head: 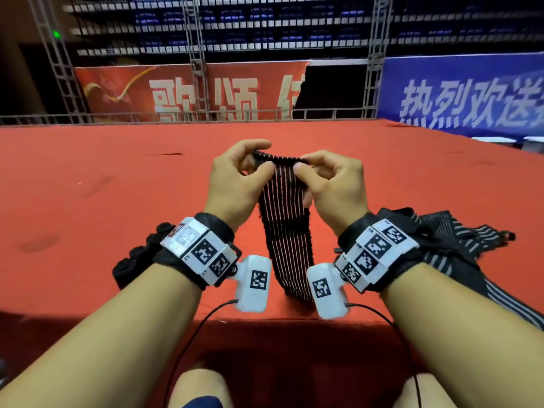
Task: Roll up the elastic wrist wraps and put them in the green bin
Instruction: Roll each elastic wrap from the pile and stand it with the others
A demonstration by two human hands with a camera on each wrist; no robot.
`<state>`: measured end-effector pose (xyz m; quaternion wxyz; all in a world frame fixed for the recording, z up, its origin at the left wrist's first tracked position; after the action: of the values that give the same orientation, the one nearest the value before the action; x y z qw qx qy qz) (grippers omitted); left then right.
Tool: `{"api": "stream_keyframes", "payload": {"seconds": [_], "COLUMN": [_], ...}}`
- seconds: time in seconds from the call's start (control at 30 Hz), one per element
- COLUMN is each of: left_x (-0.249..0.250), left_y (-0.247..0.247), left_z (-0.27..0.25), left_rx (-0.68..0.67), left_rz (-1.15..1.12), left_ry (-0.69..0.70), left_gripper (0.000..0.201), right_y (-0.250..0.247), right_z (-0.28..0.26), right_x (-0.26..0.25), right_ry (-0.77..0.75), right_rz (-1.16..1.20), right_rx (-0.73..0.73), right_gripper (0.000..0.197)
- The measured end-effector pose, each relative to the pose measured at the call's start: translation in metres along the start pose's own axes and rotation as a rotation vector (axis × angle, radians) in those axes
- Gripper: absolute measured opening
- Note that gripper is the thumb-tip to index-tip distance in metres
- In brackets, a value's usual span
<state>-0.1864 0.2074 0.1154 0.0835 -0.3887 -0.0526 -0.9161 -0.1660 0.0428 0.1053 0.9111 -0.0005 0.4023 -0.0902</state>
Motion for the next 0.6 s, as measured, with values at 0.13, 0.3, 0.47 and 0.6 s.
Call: {"api": "stream_keyframes", "payload": {"seconds": [0.13, 0.3, 0.47, 0.6], "left_x": [0.015, 0.022, 0.007, -0.013], "left_y": [0.000, 0.005, 0.005, 0.009], "left_z": [-0.001, -0.002, -0.003, -0.013], "left_rx": [-0.050, -0.108, -0.060, -0.074], "left_rz": [-0.056, -0.162, -0.158, -0.188], "left_ry": [0.010, -0.031, -0.143, -0.287], "left_gripper": [0.037, 0.035, 0.022, 0.020], "right_y": [0.001, 0.000, 0.001, 0.000], "right_z": [0.005, 0.010, 0.006, 0.003], "right_x": [-0.009, -0.014, -0.001, 0.015], "right_ry": [0.015, -0.008, 0.083, 0.160], "right_rz": [-0.002, -0.010, 0.030, 0.043], "right_rx": [0.070, 0.073, 0.051, -0.005], "right_gripper": [0.012, 0.019, 0.018, 0.014]}}
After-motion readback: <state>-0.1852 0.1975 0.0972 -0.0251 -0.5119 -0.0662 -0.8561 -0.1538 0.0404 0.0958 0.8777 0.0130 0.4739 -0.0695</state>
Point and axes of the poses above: each hand's wrist, its own z-axis towards the middle knuckle, its own y-axis out of the palm, x = y × z, the point moved 4 cm from there along z, towards the middle knuckle, and after that the axes turned 6 degrees about -z, right-handed, at the moved point
